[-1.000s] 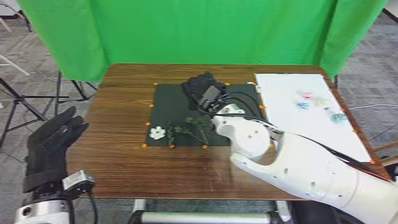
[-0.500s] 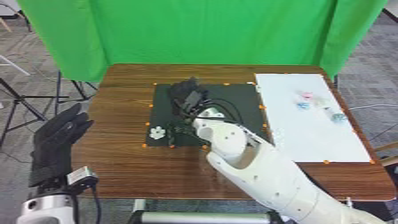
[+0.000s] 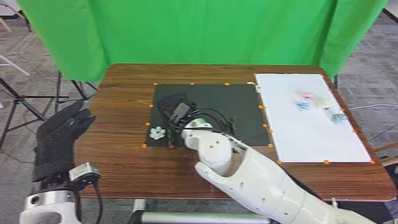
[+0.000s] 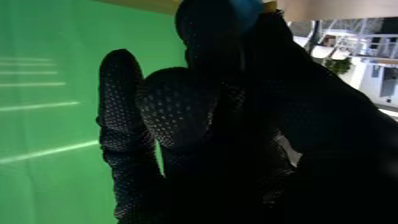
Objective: Arrange flowers
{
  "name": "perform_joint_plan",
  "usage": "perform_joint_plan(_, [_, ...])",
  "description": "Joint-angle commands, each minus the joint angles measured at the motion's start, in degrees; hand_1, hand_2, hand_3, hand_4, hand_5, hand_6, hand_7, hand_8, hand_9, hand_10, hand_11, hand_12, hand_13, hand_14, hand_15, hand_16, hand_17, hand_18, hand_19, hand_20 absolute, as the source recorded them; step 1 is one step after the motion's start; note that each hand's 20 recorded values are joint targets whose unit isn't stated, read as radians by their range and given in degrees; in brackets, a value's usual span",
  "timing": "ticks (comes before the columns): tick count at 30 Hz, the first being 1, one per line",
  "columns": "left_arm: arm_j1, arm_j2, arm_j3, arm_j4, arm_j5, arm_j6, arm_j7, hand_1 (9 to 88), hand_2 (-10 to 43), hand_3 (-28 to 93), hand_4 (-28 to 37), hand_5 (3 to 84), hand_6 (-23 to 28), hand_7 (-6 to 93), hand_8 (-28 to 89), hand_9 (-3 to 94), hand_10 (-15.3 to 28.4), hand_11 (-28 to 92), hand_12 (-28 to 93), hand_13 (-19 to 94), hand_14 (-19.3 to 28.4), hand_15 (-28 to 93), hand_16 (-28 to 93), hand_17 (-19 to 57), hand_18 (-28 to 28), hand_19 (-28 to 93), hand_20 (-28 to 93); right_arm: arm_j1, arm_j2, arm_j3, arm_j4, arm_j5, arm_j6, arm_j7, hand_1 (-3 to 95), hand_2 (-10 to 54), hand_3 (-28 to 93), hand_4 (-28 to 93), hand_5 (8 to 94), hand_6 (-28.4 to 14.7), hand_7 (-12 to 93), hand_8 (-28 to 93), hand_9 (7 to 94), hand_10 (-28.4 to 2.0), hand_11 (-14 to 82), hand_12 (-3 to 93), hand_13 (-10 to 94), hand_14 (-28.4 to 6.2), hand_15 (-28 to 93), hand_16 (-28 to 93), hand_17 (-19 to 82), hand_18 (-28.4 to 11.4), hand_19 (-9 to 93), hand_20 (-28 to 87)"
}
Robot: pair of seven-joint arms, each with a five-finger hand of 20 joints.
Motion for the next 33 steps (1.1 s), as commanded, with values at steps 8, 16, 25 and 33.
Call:
perform_joint_plan(8, [-2.4,-0.5,0.8,0.65,1.16,-1.67,-1.76,25.9,6.0,84,-19.0,40.3,10.6,15.9,-11,34.4,20.0,36,6,23,26.7,63,-17,-9.3,21.1,59,2,0.1,-3.6,1.8,1.9,-1.4,-4.0,1.8,51.1,-6.5,74,-28,78.6,-1.1,25,5,86.1,-8.1,27.2,31.3,81,-3.8,67,21,38,-18.7,93,-4])
perform_joint_plan(16, [-3.3,-0.01,1.37,0.82,1.06,-1.66,-2.06,26.0,6.0,84,-18.9,40.4,10.6,15.9,-11,34.4,20.0,36,6,23,26.7,63,-17,-9.2,21.1,59,2,0.5,-4.3,1.5,2.4,0.3,-5.4,4.0,47.2,-7.2,73,-28,76.0,-2.6,23,5,82.8,-9.0,28.7,28.9,79,-4.3,67,21,36,-18.6,92,-4])
perform_joint_plan(25, [-3.8,0.79,1.99,0.96,0.5,-1.12,-1.77,26.0,6.1,84,-18.8,40.4,10.7,15.8,-11,34.4,20.0,36,6,23,26.6,63,-17,-9.2,21.0,59,2,-0.6,-5.4,2.9,2.7,-0.6,-7.5,4.8,43.2,-7.6,74,-28,73.6,-3.1,22,4,79.7,-10.6,32.1,24.7,77,-4.8,68,20,35,-18.7,92,-4])
perform_joint_plan(33, [-4.4,1.78,2.98,1.28,-0.24,-0.36,-1.12,26.0,6.1,84,-18.7,40.4,10.7,15.8,-11,34.4,20.0,36,6,23,26.6,63,-17,-9.3,21.1,59,1,-1.3,-6.5,3.8,2.5,0.8,-8.5,5.6,38.6,-8.4,78,-28,70.3,-3.8,22,-10,75.5,-12.8,34.8,20.4,75,-5.2,70,19,34,-18.9,91,-3])
